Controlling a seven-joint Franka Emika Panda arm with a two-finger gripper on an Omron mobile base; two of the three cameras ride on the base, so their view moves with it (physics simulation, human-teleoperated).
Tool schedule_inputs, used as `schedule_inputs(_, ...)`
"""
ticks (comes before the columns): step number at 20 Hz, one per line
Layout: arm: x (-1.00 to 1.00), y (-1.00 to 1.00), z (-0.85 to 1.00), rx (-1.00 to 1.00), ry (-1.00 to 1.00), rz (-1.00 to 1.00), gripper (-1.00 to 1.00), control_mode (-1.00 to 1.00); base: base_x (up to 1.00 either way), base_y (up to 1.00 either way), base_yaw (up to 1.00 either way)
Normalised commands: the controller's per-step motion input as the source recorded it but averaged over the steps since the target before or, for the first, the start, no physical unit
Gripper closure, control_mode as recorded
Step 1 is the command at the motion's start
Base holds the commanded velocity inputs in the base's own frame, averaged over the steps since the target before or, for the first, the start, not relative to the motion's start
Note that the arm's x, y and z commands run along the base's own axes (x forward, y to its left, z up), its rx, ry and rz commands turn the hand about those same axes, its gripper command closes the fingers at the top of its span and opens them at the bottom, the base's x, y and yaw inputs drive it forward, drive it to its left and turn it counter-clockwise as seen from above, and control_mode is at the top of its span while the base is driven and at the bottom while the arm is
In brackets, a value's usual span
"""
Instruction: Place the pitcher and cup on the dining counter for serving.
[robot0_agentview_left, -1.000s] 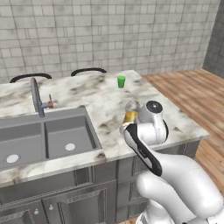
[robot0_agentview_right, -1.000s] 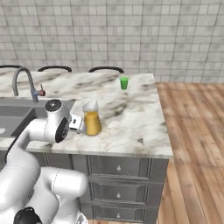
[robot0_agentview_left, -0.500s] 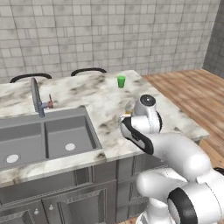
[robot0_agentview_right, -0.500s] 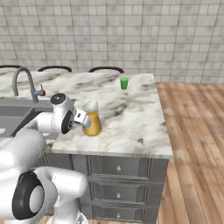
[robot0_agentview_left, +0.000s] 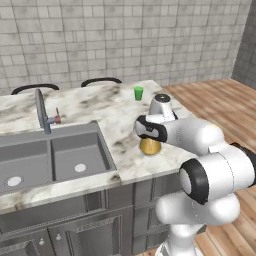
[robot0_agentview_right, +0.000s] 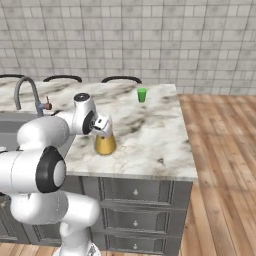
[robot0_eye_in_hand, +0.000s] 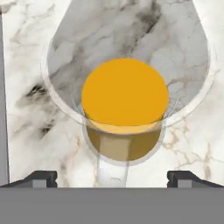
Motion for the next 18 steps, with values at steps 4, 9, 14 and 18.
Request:
schedule_inputs(4,0.42,0.00,-0.18,0.00,0.05,-0.07,-1.00,-1.00,0.00,0.00,0.00)
schedule_inputs(9,0.42,0.00,-0.33,0.00,0.03,-0.08,-1.00,-1.00,0.00,0.00,0.00)
schedule_inputs(14,0.25,0.00,-0.36,0.00,0.02,-0.08,-1.00,-1.00,0.00,0.00,0.00)
schedule_inputs(18,0.00,-0.03,-0.51,0.00,0.02,-0.06,1.00,-1.00,0.00,0.00,0.00)
